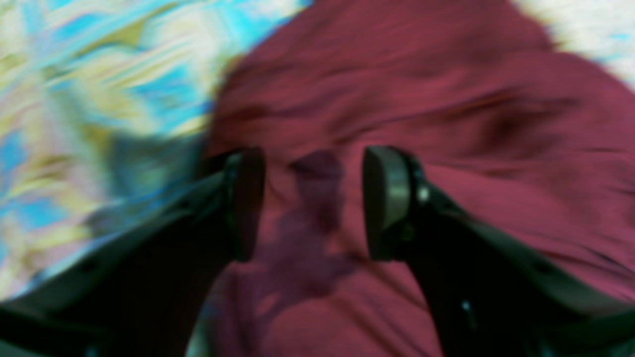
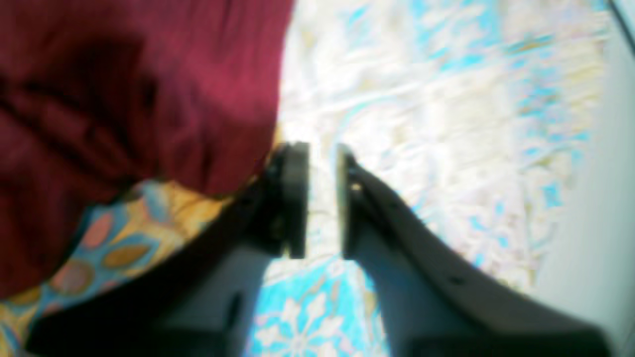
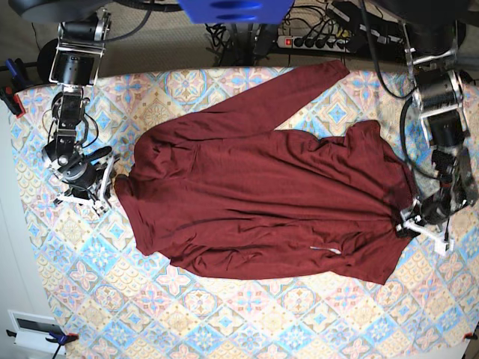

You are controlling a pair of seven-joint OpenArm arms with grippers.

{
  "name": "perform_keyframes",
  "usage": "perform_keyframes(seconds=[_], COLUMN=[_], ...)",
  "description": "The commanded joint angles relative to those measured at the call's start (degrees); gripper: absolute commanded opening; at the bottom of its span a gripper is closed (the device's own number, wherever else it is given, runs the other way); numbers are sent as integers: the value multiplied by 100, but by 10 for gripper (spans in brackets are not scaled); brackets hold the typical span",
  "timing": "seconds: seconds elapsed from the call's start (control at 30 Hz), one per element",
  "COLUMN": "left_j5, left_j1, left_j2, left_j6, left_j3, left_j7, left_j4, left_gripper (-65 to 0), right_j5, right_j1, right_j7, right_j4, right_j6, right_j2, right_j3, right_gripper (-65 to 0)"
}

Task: Layout the t-shirt on the table in an organized manner, then fold the t-shirt properly
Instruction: 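Release the hem and move the left gripper to the shirt's shoulder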

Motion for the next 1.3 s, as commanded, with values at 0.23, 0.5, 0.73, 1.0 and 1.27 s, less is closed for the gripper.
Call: perform_keyframes(seconds=[0.23,0.5,0.73,1.0,1.27], left_j5=[-1861,-2046,-1923,-956,-358], left_j1=[1519,3172,3954,4174,4112], left_j2=[-498,-155,223,794,610], left_j6=[76,76,76,76,76], left_j3=[-212,-1100,-1161,-1100,-1249], left_j7=[390,856,935,988,1155], left_j4=[1355,3069,3790,3799,3808], left_gripper=[-362,-382,-378,-384,-650], right_j5=[422,1433,1433,1433,1433], right_j1=[130,122,113,113,104], right_j7=[-422,-695,-660,-677,-686], right_j4=[367,393,349,384,402], right_j6=[40,40,40,40,40], right_j2=[102,102,102,93,93], right_j3=[-60,-324,-342,-342,-342], right_gripper=[-391,-393,-393,-393,-393])
